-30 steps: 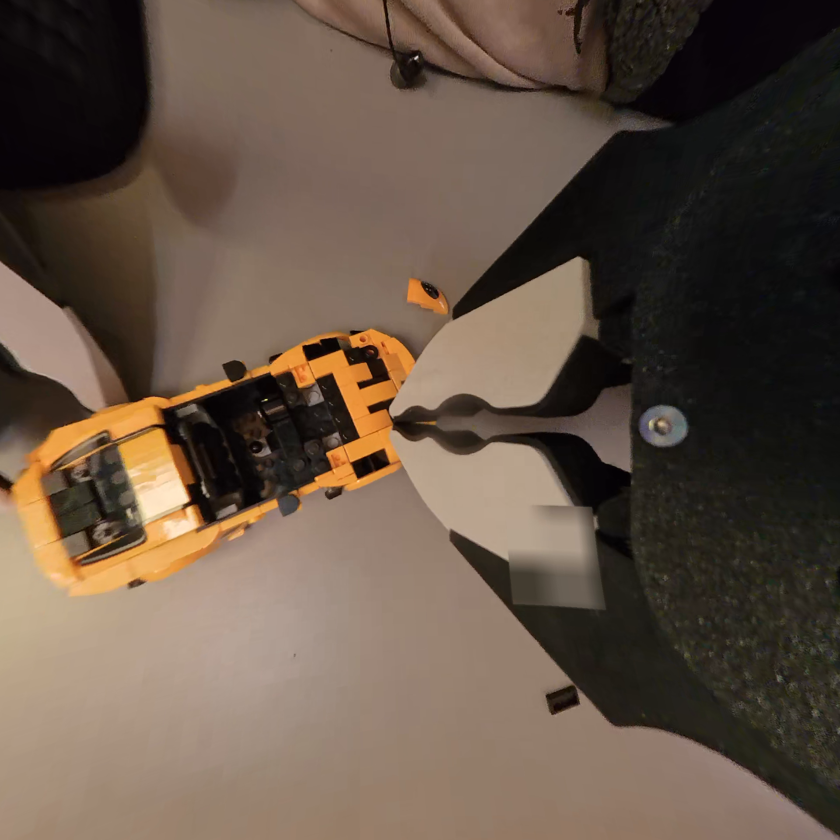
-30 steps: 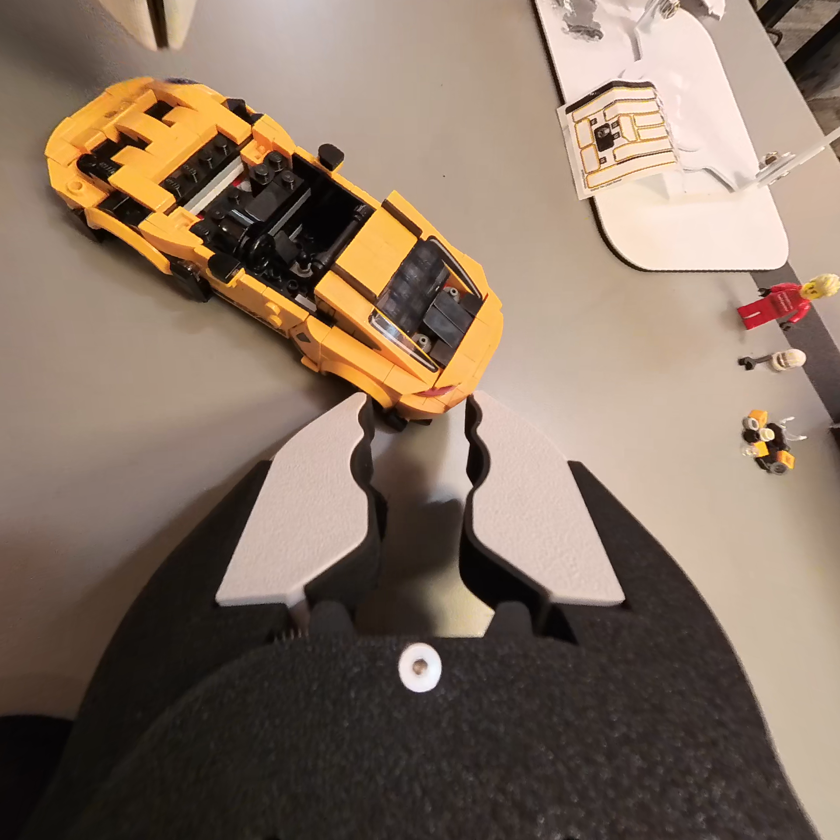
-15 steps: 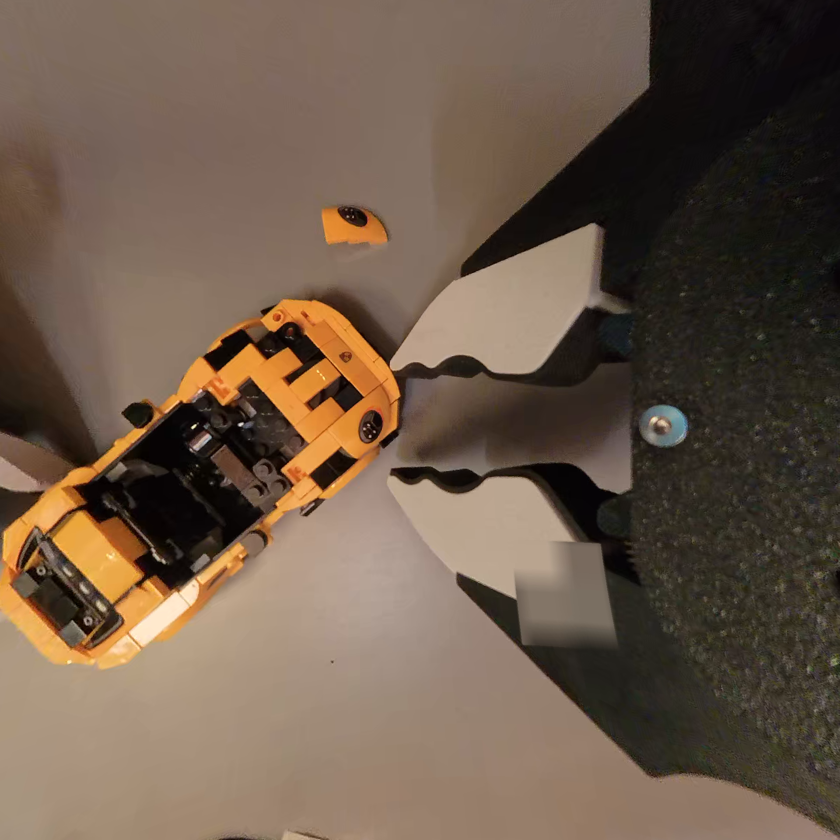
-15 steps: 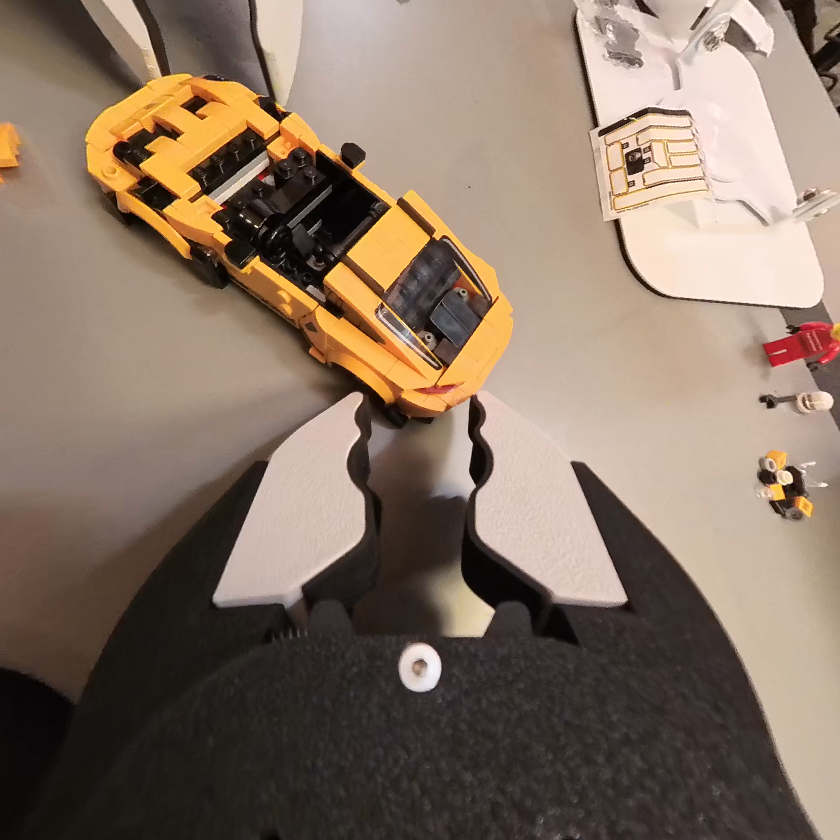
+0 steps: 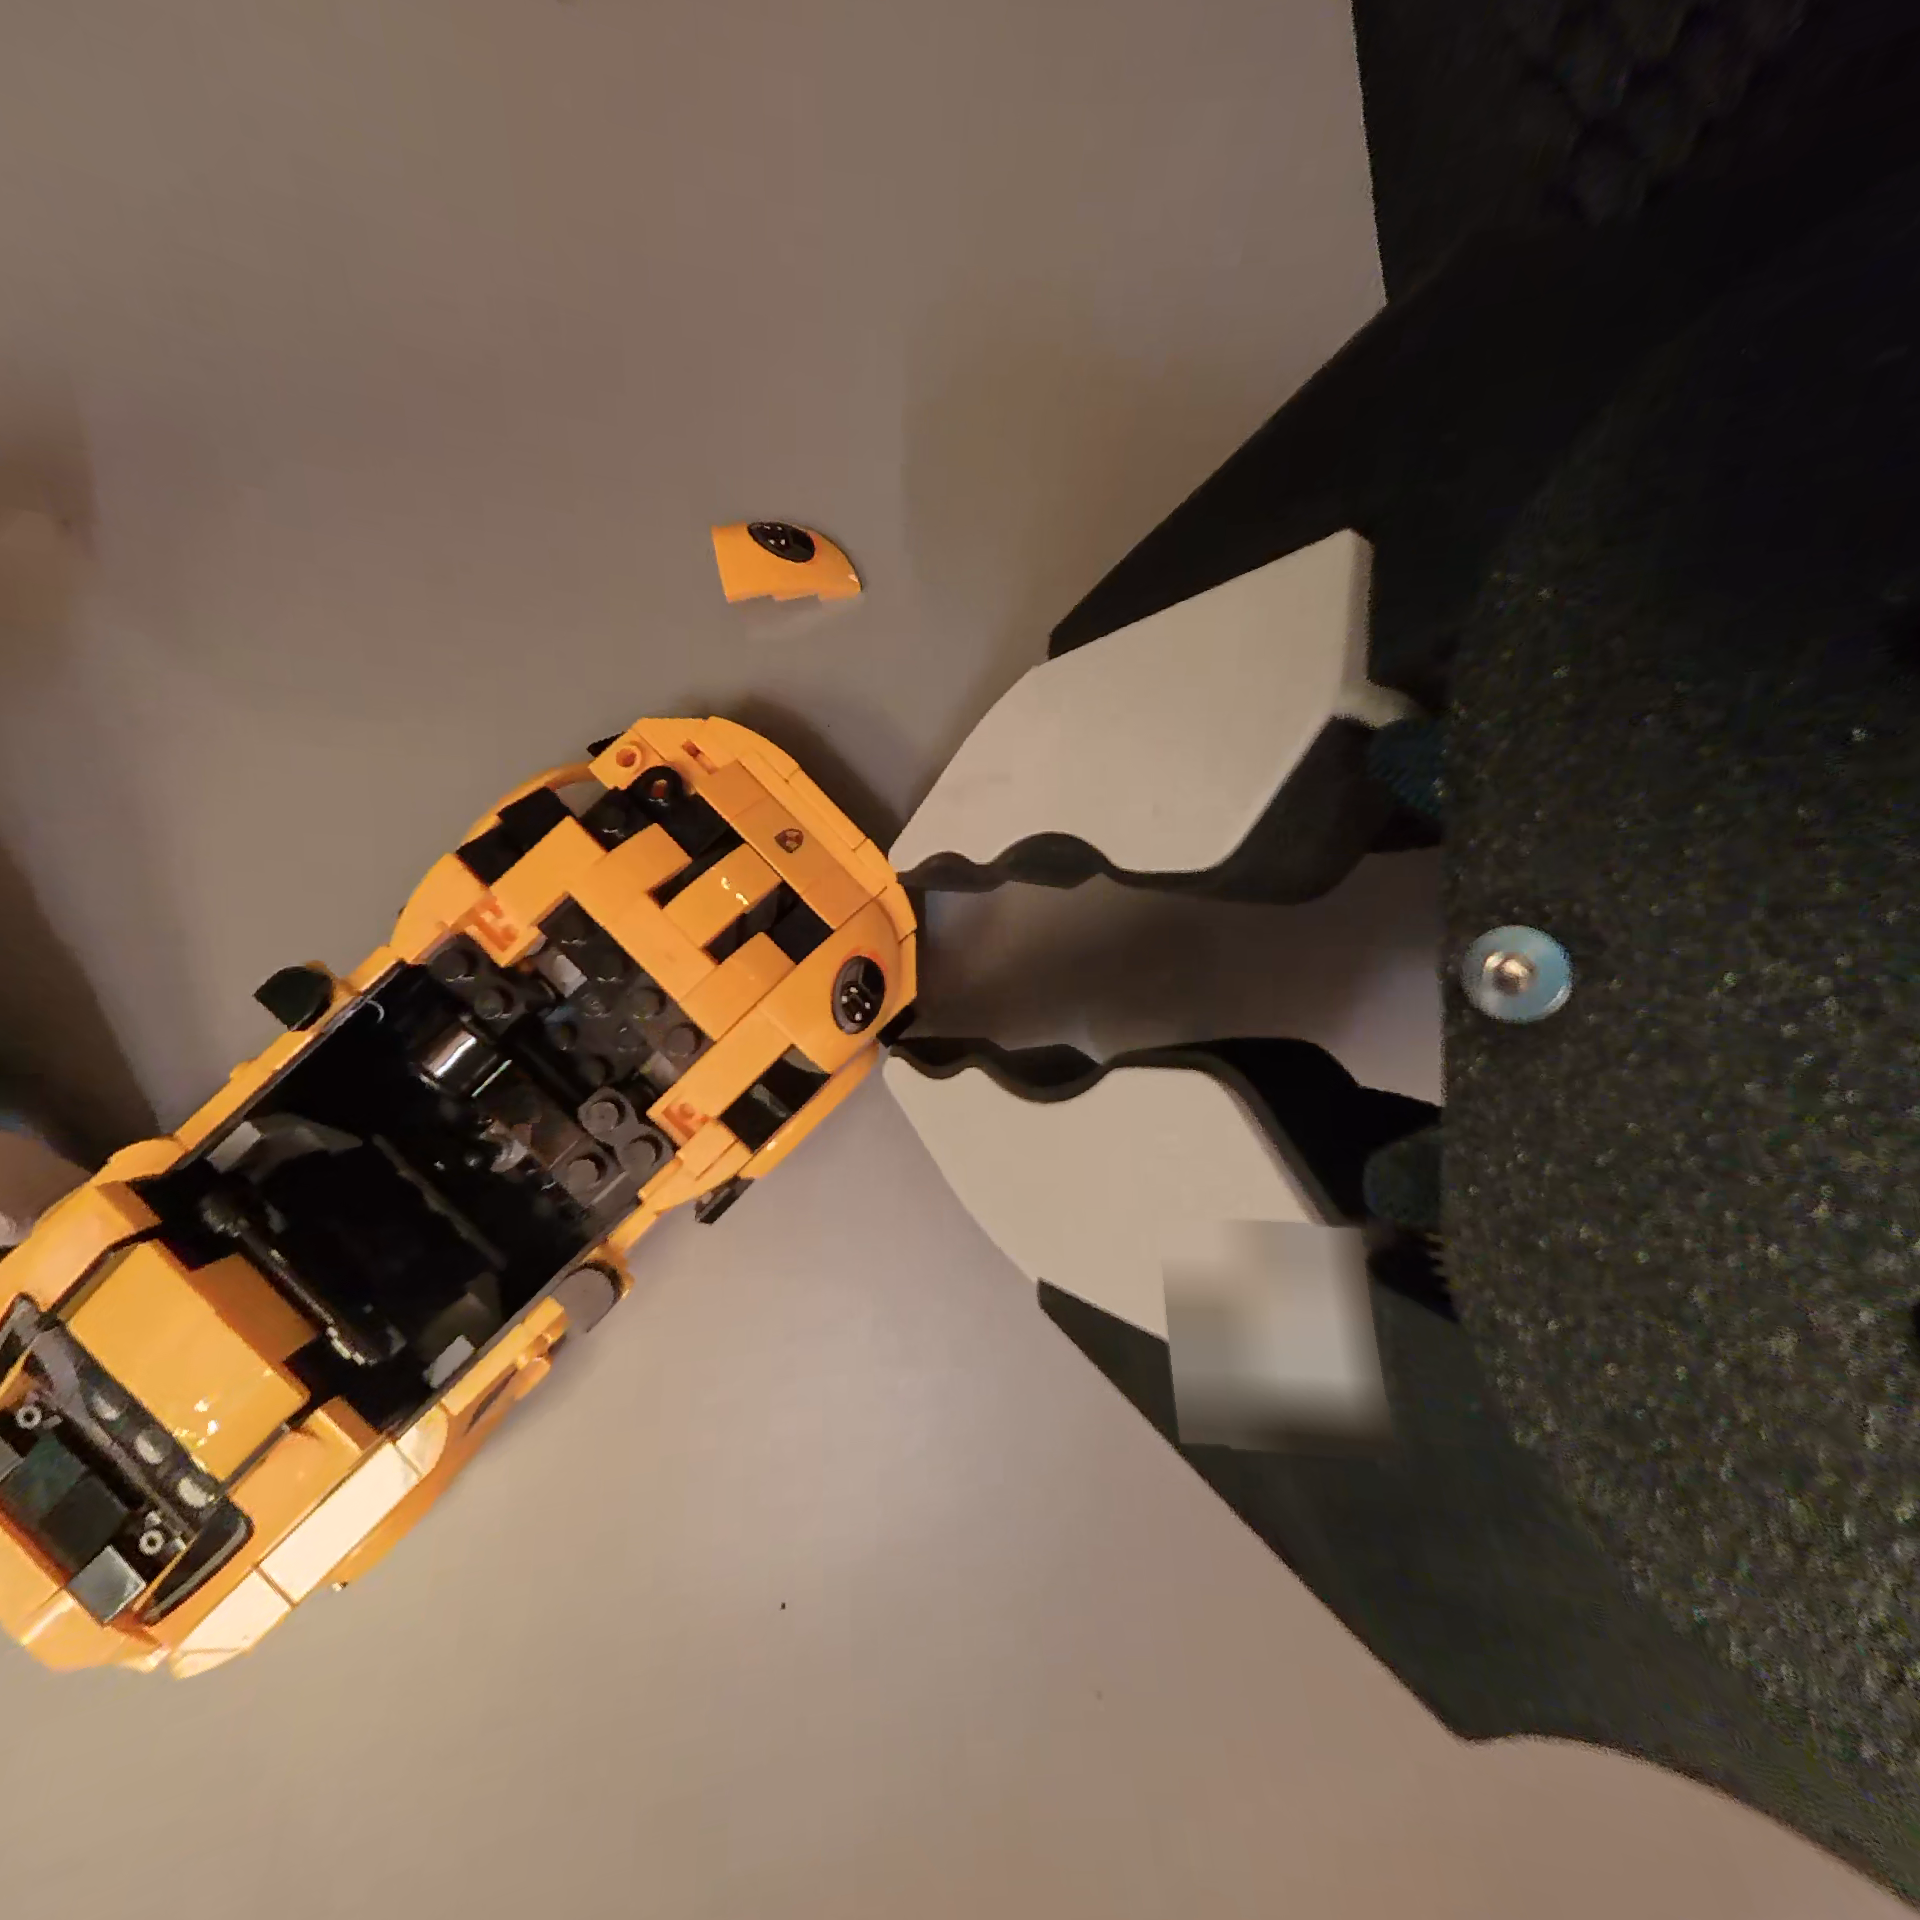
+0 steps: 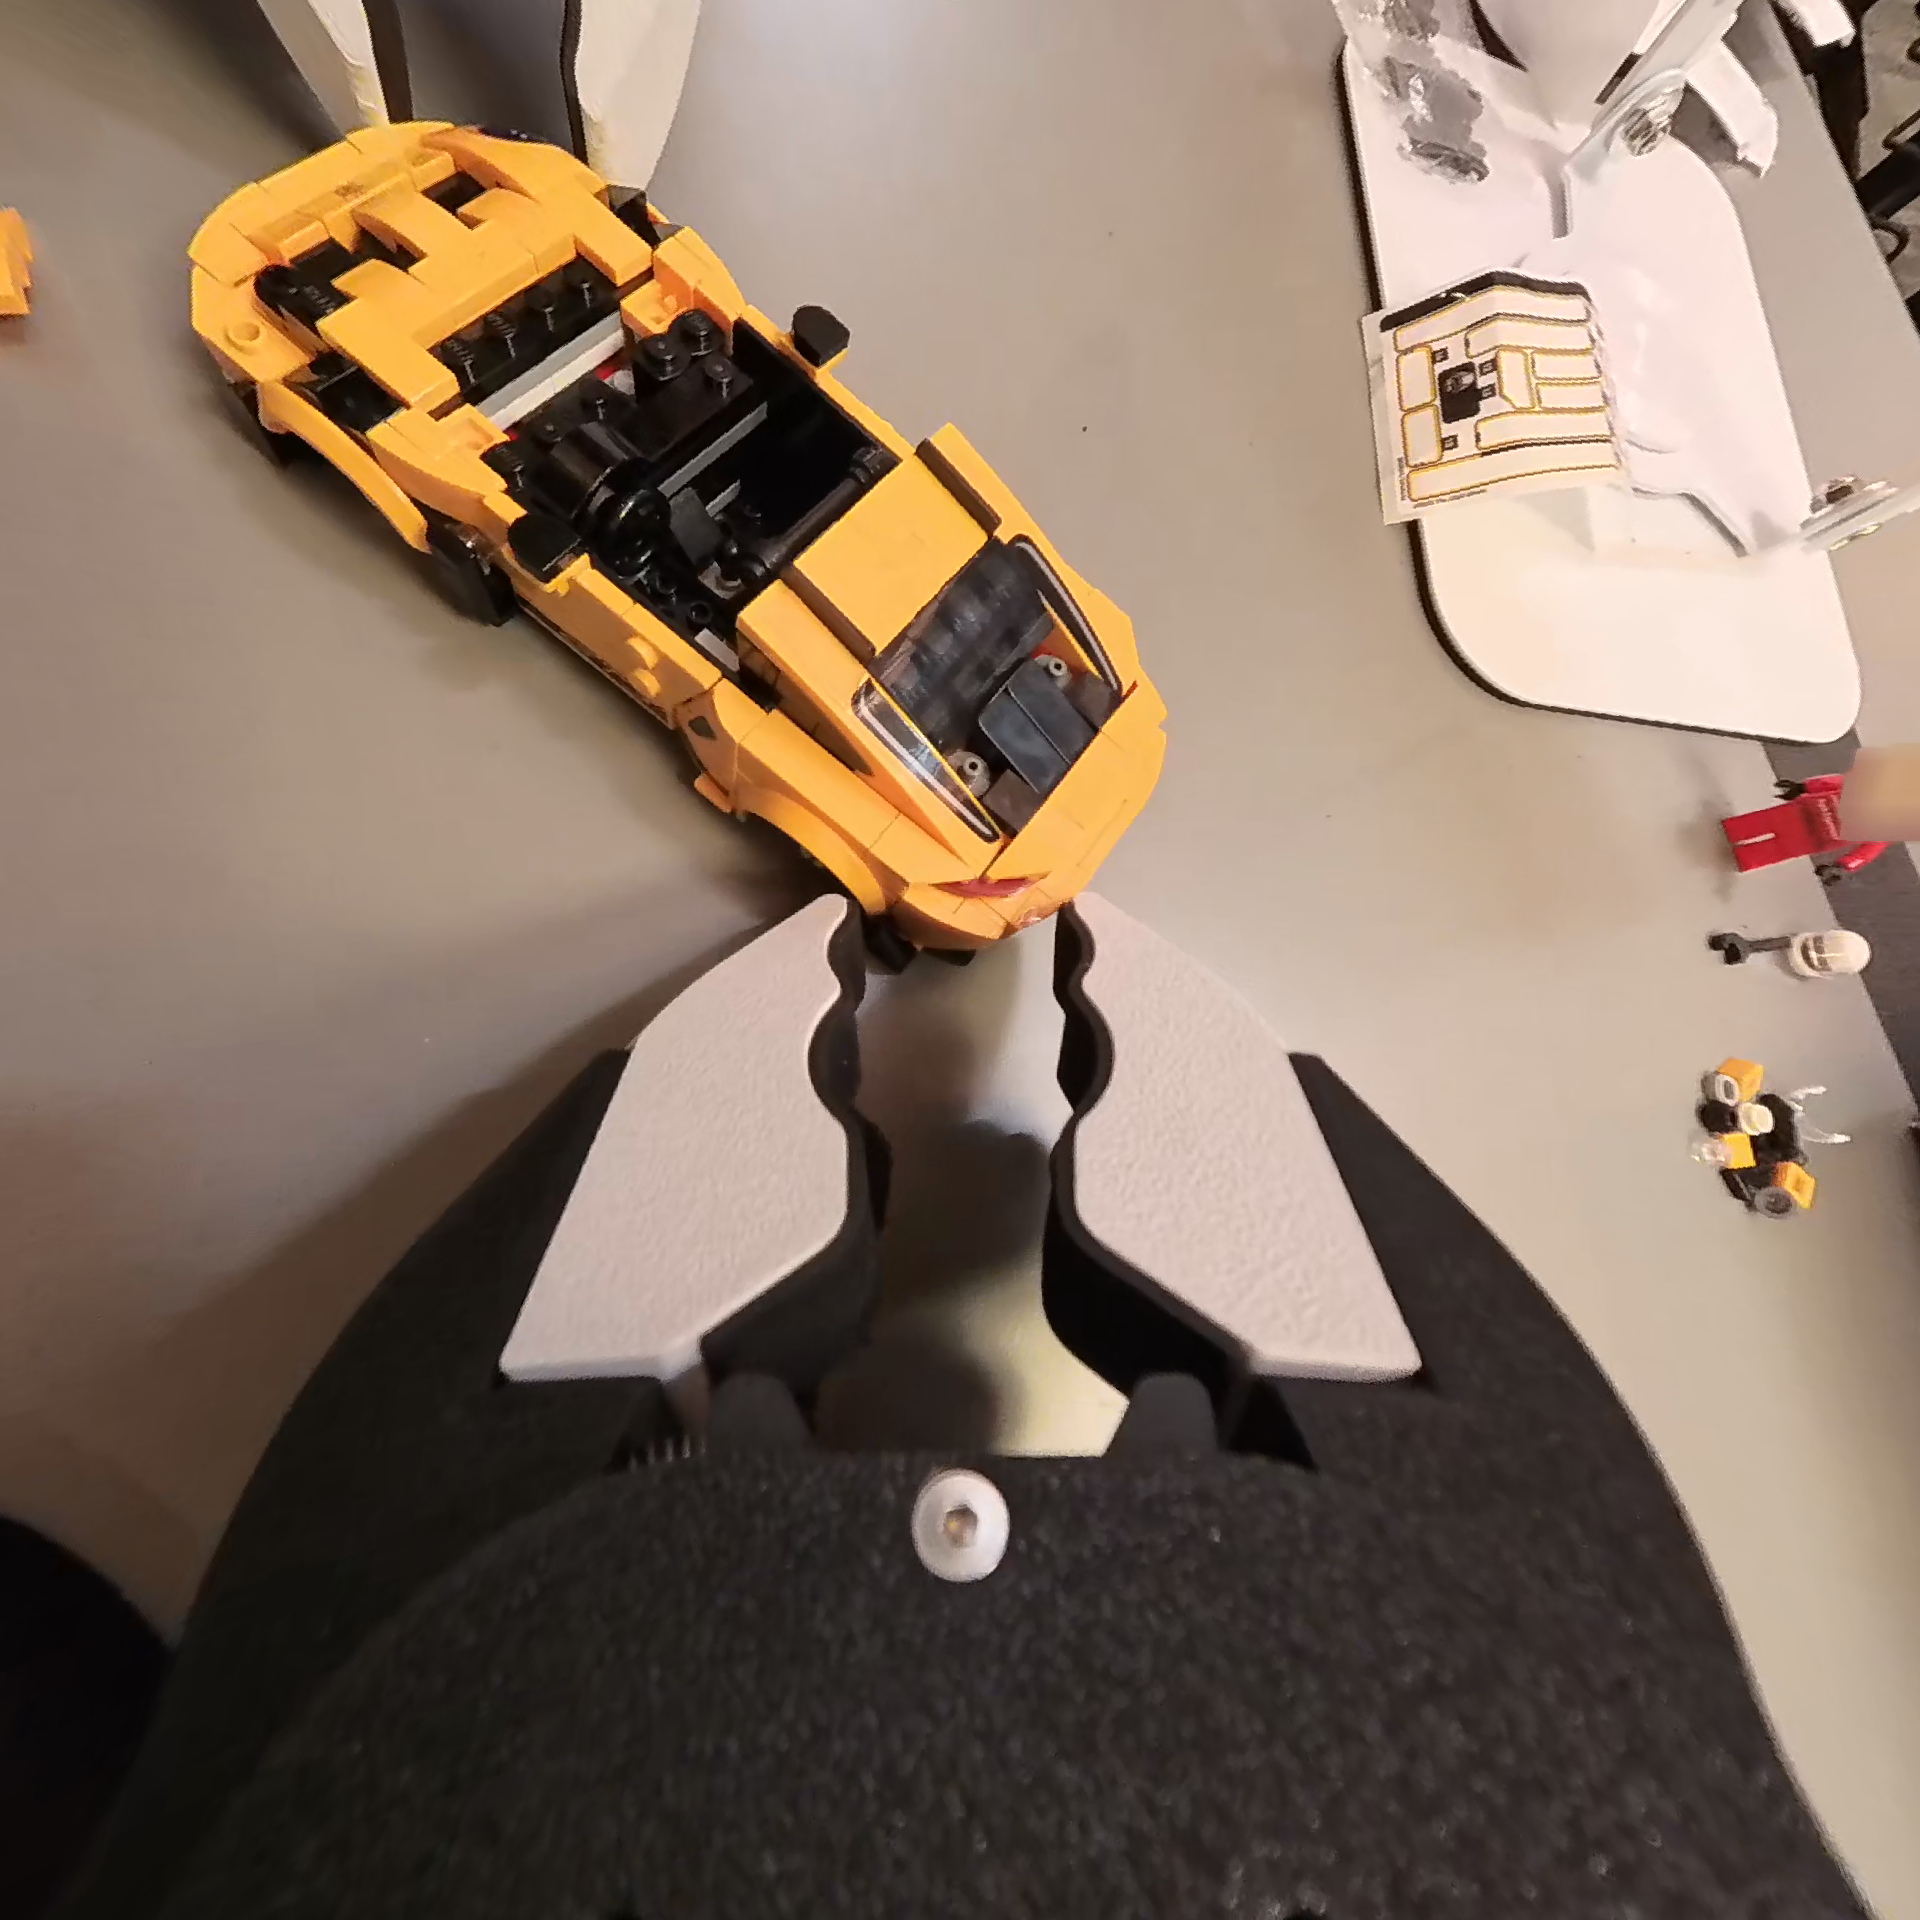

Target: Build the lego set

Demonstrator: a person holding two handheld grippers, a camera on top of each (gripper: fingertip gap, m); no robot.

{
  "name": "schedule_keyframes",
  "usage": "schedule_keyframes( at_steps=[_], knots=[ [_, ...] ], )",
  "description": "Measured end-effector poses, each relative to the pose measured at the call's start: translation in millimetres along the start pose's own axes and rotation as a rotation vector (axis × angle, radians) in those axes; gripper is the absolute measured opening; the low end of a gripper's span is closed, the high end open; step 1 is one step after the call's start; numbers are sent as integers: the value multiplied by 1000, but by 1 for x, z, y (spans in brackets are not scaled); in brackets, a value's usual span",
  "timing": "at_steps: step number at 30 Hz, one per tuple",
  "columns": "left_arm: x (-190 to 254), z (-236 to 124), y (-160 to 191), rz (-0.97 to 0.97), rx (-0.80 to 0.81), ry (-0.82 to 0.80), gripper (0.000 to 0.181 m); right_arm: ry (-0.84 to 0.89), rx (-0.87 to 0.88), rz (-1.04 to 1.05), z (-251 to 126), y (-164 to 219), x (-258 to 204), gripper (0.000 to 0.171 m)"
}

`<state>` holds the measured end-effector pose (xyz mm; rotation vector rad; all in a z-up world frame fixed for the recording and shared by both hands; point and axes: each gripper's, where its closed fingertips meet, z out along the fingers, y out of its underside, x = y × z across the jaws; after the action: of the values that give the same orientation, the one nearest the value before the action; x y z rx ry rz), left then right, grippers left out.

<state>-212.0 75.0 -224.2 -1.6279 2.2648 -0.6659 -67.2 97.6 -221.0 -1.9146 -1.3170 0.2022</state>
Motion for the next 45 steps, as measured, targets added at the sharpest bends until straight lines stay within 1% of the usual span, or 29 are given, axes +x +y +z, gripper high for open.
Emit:
schedule_keyframes(
  at_steps=[13, 14, 15, 16, 17, 18, 19, 20, 21, 22, 23, 24, 25, 26, 28, 30, 34, 37, 39, 41, 43, 45],
  knots=[
    [0, 1, 2, -65, -38, 52, 24, 18, -10, 8, 0, 1, 1, 35],
    [-5, 1, 2, -77, -34, 23, 21, 15, -9, 8, 0, 0, 0, 35],
    [-27, -1, -4, -103, 24, -114, 0, -63, 31, -3, 1, -6, -13, 34],
    [-28, 0, -20, -130, 116, -76, 0, -215, 106, -12, 5, -22, -45, 29],
    [-23, 4, -24, -135, 77, -19, 0, -233, 64, -91, 10, -29, -59, 13],
    [-28, 0, -19, -62, 12, -68, 0, 29, -24, -191, 11, -26, -25, 4],
    [-44, -15, -16, -36, 23, -167, 0, 257, -48, -244, -6, -20, 14, 0],
    [-53, -35, -13, -90, 70, -186, 0, 183, 3, -148, -19, -18, 16, 0],
    [-59, -52, -13, -172, 119, -180, 0, 43, 71, -28, -28, -23, 6, 7],
    [-62, -65, -13, -205, 141, -196, 0, 31, 91, 6, -30, -25, 6, 14],
    [-61, -71, -11, -192, 123, -222, 0, 75, 76, -42, -26, -23, 9, 18],
    [-56, -75, -11, -174, 105, -245, 0, 107, 73, -64, -22, -21, 12, 18],
    [-53, -80, -11, -173, 114, -266, 0, 95, 80, -48, -20, -21, 11, 21],
    [-48, -85, -10, -196, 134, -273, 0, 79, 77, -34, -20, -20, 10, 25],
    [-33, -91, -5, -236, 169, -281, 0, 93, 97, -25, -26, -24, 10, 27],
    [-15, -93, 3, -253, 180, -291, 5, 79, 120, -4, -29, -30, 7, 30],
    [24, -91, 19, -317, 194, -259, 18, 48, 117, -13, -23, -37, -4, 32],
    [58, -79, 22, -325, 223, -206, 28, -3, 134, -25, -23, -49, -22, 35],
    [84, -66, 20, -302, 234, -171, 37, -52, 138, -30, -24, -59, -39, 40],
    [112, -49, 14, -269, 249, -126, 47, -117, 133, -19, -24, -67, -61, 48],
    [137, -31, 8, -232, 250, -87, 59, -184, 114, -12, -23, -70, -83, 61],
    [156, -15, 5, -184, 226, -84, 72, -248, 88, -17, -20, -71, -105, 68]
  ],
)
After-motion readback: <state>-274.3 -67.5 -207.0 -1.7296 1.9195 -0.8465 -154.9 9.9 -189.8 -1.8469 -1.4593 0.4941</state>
